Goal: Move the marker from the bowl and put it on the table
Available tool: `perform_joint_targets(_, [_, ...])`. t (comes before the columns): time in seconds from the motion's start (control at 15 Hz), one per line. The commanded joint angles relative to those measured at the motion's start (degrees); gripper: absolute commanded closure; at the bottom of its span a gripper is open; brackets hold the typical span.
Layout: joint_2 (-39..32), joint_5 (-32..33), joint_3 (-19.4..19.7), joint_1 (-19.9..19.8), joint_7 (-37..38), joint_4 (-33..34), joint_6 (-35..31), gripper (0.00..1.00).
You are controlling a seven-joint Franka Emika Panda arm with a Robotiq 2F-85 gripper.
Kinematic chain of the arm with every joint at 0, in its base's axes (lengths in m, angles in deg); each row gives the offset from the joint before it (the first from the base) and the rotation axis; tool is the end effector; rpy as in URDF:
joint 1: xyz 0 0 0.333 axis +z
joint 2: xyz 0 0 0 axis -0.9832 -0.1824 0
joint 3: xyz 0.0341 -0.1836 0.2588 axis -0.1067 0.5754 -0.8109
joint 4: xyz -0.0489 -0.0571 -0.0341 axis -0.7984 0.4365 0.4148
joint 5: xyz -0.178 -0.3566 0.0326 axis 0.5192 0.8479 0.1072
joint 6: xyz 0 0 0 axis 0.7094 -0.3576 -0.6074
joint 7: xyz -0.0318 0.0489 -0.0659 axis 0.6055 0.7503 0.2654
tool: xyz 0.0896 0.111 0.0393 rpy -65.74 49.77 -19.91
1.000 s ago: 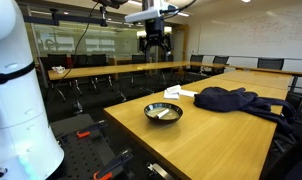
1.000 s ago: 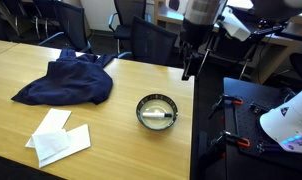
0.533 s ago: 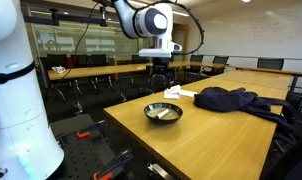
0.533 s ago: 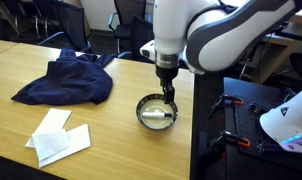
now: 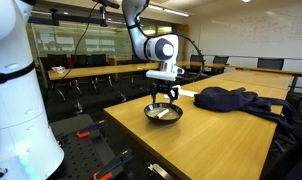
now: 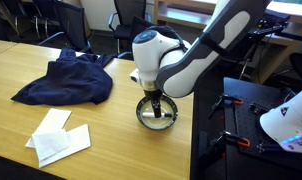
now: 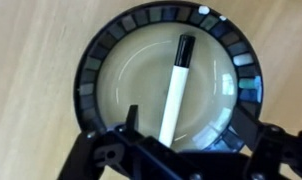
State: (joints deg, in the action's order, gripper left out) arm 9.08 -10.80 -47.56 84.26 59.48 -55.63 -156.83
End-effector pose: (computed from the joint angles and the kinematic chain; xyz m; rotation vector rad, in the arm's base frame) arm 0.5377 0.0692 0.1160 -3.0451 -0.7054 0.1918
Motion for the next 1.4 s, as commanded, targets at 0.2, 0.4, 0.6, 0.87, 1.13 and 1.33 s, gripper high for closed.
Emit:
perform_joint_targets(0.2, [-9.3,1.9,-1.0,-0.6,1.8,7.2,1.8,0.23])
perform_joint_targets(0.4, [-11.4,2.7,-0.8,-0.1,2.6,8.3,1.8,0.53])
perform_joint_targets(0.6, [-10.9,3.0,-1.0,-0.5,2.6,8.6,2.4,0.74])
perform_joint_targets(0.87, [-9.1,1.8,-2.0,-2.0,1.7,7.6,2.2,0.99])
perform_joint_targets(1.13, [-4.9,-0.9,-4.3,-5.6,-1.4,5.5,2.4,0.95])
perform_joint_targets(1.33, [0.9,-1.9,-5.3,-8.4,-4.6,3.1,1.7,0.95])
